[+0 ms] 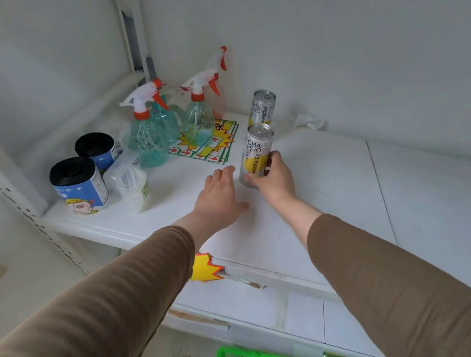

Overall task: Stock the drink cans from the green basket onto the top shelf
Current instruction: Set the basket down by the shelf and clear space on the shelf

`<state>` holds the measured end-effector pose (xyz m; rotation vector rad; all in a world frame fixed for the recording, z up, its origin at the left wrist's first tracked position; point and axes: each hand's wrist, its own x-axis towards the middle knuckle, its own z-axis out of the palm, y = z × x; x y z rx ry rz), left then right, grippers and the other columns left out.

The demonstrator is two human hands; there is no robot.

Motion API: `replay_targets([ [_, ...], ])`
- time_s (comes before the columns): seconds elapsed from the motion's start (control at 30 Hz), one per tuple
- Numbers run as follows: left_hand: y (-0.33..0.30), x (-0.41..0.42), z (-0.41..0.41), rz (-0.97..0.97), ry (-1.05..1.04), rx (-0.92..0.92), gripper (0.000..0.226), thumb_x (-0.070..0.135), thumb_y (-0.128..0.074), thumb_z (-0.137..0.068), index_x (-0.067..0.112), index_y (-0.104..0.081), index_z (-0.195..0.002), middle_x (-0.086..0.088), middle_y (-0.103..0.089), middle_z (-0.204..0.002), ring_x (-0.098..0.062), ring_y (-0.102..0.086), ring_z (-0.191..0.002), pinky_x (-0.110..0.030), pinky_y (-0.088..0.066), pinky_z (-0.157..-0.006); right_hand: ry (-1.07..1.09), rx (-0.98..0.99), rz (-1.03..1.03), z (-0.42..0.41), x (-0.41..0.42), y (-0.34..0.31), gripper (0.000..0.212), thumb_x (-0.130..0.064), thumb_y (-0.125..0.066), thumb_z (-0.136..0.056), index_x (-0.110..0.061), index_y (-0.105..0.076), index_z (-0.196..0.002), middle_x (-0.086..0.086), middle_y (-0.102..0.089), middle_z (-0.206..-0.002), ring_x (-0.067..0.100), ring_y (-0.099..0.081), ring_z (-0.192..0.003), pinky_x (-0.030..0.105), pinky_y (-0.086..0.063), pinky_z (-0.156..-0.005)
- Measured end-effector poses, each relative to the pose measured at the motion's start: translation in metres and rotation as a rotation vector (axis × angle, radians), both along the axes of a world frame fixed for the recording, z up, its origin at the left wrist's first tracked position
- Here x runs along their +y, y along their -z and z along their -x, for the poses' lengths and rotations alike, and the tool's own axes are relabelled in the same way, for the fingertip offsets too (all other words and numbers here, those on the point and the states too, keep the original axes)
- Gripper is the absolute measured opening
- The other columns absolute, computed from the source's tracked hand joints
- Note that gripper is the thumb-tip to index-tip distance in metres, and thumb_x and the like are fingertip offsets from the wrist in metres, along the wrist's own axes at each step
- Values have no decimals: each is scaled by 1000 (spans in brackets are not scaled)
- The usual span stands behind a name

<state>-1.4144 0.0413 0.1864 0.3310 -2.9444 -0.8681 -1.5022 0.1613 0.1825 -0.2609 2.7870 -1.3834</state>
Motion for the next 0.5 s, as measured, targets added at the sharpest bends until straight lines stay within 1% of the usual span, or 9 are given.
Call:
replay_targets([
  [0.17,-3,-9,33,31,-7,24,91,34,-72,-81,15,-19,-152,-9,-29,-153,-29,-27,-141,-43,-34,-111,46,1,17,31,-19,0,53,-22,-83,-81,-12,-49,-119,7,-67,-118,28,-65,-104,33,-49,-83],
  [0.37,-4,-22,68,42,6,42,90,33,-72,-82,14,-19,-152,-9,-30,-152,-30,-25,-142,-43,-31,-113,91,17,-12,64,-33,3,49,-21,-78,-85,-10,-48,-121,10,-67,-119,31,-65,-104,33,-48,-80],
  [0.5,-1,-23,75,45,15,57,89,32,-73,-82,15,-20,-151,-8,-32,-151,-29,-28,-140,-43,-34,-112,102,13,-24,72,-36,3,46,-20,-75,-88,-10,-47,-122,10,-66,-121,32,-64,-107,39,-51,-86],
])
